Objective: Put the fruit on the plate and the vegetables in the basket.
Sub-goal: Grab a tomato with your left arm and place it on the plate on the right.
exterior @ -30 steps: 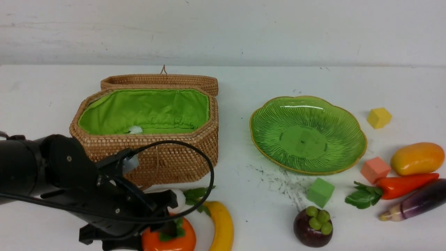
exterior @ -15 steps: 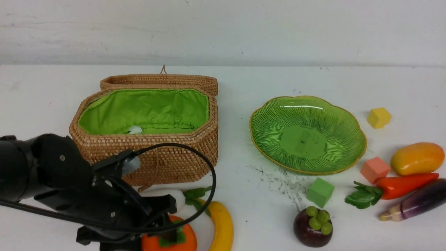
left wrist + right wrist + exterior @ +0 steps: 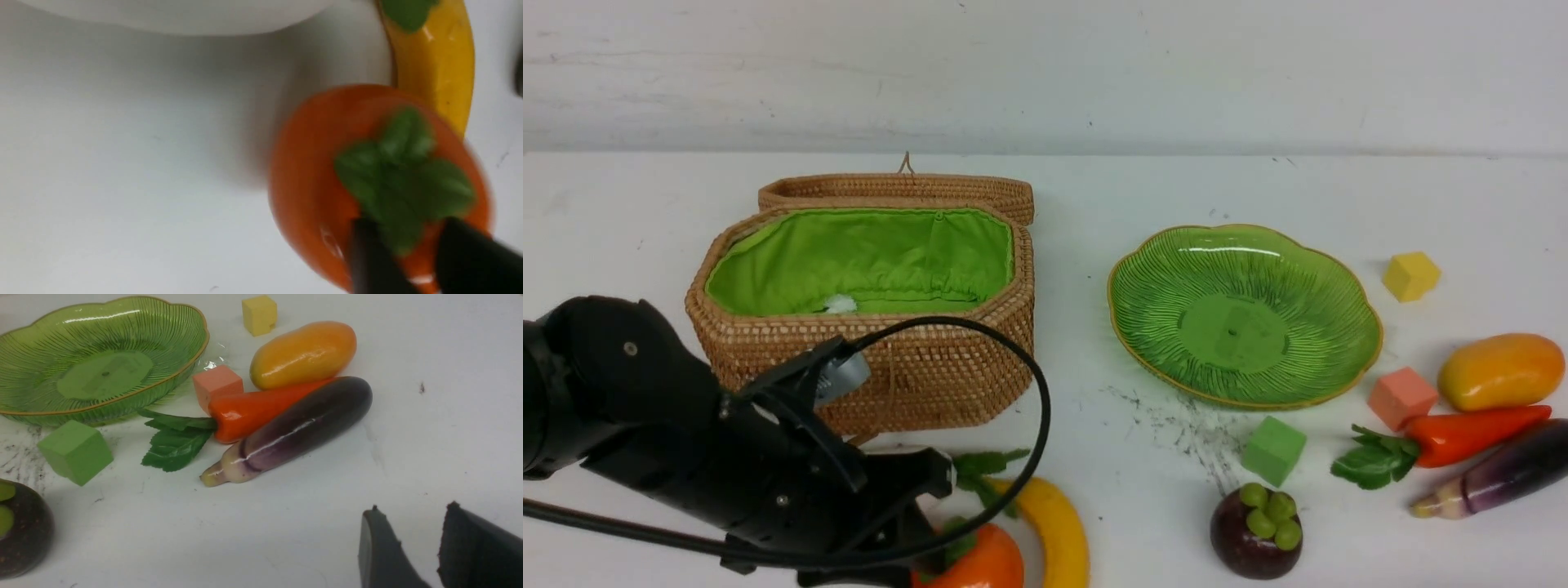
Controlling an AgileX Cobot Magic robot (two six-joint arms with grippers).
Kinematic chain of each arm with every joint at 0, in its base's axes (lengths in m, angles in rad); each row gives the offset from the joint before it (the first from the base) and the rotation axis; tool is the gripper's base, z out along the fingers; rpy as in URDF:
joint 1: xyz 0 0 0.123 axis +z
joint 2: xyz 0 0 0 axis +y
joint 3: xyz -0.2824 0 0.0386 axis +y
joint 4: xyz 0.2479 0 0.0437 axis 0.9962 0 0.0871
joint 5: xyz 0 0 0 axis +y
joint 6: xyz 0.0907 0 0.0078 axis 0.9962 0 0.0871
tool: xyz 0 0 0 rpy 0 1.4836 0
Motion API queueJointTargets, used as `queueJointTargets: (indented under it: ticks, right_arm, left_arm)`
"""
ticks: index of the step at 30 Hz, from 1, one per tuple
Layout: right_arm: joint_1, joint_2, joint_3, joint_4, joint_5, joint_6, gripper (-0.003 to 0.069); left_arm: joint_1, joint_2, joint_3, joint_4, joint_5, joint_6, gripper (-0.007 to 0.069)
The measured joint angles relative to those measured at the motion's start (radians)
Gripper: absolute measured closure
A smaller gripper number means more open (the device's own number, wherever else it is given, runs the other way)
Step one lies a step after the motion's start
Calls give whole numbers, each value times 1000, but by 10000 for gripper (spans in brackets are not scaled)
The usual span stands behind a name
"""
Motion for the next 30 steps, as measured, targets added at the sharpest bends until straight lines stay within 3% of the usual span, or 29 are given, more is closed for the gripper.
queueJointTargets:
  ticks: [3,20,25,30]
  right_arm:
    - [0,0,0,0,0,0,416]
    - [0,0,0,0,0,0,416]
    - [0,0,0,0,0,0,416]
    - [0,0,0,0,0,0,416]
  left_arm:
    - [0,0,0,-25,13,31,635]
    - [0,0,0,-36,11,40,615]
    - [0,0,0,-36,18,40,429]
    - [0,1,0,-36,18,84,127]
